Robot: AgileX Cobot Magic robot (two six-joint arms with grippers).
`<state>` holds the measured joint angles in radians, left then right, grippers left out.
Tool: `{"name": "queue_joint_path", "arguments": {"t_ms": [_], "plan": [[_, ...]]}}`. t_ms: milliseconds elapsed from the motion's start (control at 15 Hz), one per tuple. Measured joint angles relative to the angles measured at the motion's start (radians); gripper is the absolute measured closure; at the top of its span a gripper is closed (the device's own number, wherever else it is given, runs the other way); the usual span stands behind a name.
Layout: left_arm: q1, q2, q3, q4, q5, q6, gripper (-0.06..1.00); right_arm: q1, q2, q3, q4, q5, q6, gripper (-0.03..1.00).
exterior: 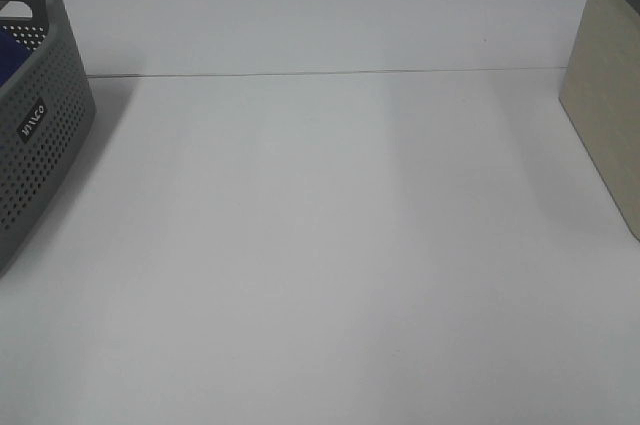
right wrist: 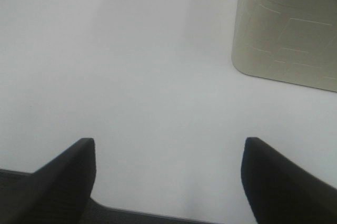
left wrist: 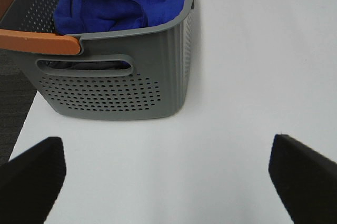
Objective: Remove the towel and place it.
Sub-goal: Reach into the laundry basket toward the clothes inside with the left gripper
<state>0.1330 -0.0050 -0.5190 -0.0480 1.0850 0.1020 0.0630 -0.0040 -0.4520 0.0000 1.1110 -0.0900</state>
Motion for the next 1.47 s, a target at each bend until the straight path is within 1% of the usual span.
{"name": "queue_joint_path", "arguments": {"t_ms": [800,1067,1133,1333,1467], "plan": [[-0.001,0.0,0.0,0.0,0.0,0.0,-0.04,0.0,0.0,0.0,0.0,0.0,0.0,0.21],[-0.006,0.0,0.0,-0.033,0.0,-0.004,-0.04,0.0,0.0,0.0,0.0,0.0,0.0,0.21],[-0.014,0.0,0.0,-0.033,0.0,-0.004,-0.04,0.0,0.0,0.0,0.0,0.0,0.0,0.21],[-0.093,0.0,0.0,-0.036,0.0,-0.004,-0.04,0.0,0.0,0.0,0.0,0.0,0.0,0.21],[-0.093,0.0,0.0,-0.036,0.0,-0.004,-0.04,0.0,0.0,0.0,0.0,0.0,0.0,0.21]]}}
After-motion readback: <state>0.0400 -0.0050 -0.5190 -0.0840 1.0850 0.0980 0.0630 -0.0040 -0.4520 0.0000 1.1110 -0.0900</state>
